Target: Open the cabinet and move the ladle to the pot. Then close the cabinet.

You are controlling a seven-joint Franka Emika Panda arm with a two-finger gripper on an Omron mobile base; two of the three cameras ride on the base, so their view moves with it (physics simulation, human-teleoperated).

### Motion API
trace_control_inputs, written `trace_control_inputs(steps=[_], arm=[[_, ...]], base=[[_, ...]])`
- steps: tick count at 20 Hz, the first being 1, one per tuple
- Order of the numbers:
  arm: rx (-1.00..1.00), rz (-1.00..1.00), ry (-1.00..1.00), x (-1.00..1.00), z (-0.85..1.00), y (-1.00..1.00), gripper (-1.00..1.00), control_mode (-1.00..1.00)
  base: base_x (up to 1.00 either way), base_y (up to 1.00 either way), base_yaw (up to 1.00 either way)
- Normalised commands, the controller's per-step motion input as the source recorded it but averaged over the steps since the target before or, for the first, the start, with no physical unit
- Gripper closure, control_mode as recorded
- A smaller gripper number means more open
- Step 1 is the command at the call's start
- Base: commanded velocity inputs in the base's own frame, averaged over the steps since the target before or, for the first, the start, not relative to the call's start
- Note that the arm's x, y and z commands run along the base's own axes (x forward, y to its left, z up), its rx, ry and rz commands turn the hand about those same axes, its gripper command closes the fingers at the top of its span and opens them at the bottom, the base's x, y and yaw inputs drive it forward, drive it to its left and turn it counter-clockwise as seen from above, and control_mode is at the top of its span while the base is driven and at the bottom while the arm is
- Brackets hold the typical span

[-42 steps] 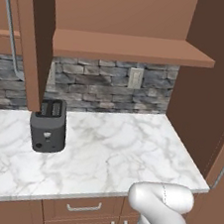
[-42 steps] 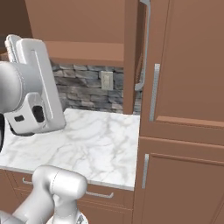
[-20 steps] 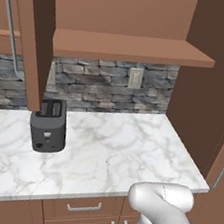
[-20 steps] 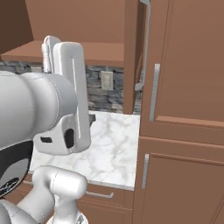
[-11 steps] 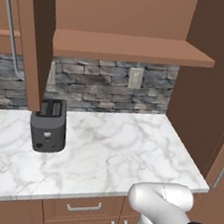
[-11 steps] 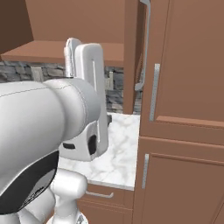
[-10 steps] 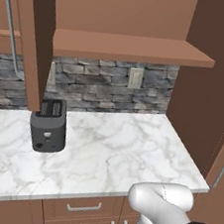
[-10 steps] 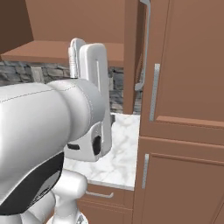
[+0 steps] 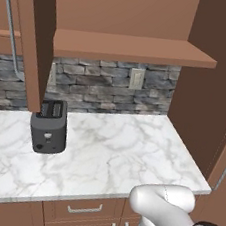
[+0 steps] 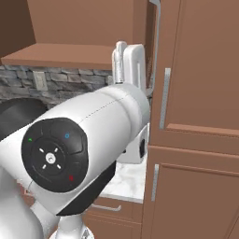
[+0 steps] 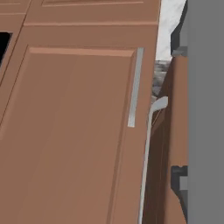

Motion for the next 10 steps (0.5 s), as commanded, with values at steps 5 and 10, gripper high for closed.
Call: trace_control_inputs(steps=[5,10], arm=[[0.00,0.04,-0.02,0.60,-0.12,-0.08,-1.00,-1.00],[0.03,0.05,0.00,0.52,-0.11,-0.10,-1.00,-1.00]], base=[[0.00,0.00,0.00],[0.00,0.00,0.00]])
